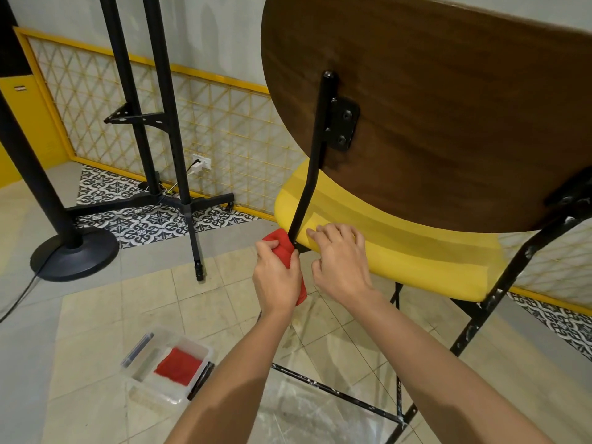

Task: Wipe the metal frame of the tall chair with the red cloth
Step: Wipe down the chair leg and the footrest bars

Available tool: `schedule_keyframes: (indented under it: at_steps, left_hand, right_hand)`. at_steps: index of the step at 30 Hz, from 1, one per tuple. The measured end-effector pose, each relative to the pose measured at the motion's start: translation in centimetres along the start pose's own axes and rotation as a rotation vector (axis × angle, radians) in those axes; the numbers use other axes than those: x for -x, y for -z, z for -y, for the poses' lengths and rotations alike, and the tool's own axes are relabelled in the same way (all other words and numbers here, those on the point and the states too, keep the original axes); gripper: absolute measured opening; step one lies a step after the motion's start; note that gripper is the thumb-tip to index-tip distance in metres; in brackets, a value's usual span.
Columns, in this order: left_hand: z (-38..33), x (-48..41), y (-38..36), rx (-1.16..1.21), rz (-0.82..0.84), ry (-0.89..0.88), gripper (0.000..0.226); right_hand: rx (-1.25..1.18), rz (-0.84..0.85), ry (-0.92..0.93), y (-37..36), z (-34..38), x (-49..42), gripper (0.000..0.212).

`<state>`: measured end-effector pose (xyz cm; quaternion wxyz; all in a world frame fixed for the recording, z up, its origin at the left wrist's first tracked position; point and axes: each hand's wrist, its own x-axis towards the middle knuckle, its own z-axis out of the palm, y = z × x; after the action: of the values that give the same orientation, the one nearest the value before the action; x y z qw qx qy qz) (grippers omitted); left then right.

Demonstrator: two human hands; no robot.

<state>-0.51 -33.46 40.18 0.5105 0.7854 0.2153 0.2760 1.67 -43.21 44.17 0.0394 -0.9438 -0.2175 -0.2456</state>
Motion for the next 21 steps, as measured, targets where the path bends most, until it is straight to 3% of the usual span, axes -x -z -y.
schedule_keyframes:
  at_steps: [3, 9, 21]
  left_hand:
    - [0.7, 0.1, 0.6, -0.048, 0.016, 0.0, 0.036]
    - [-2.6, -0.6, 0.2, 0.107, -0.032, -0.063, 0.039]
    - [-1.2, -0.1, -0.2, 0.011, -0.043, -0.052, 0.026]
  right_hand:
    - [-0.015, 0.02, -0.002, 0.1, -0.1, 0.0, 0.05]
    - [-0.045, 0.049, -0.014, 0.3, 0.0, 0.1, 0.047]
    - [-0.038, 0.133, 0.006, 1.0, -0.2, 0.1, 0.054]
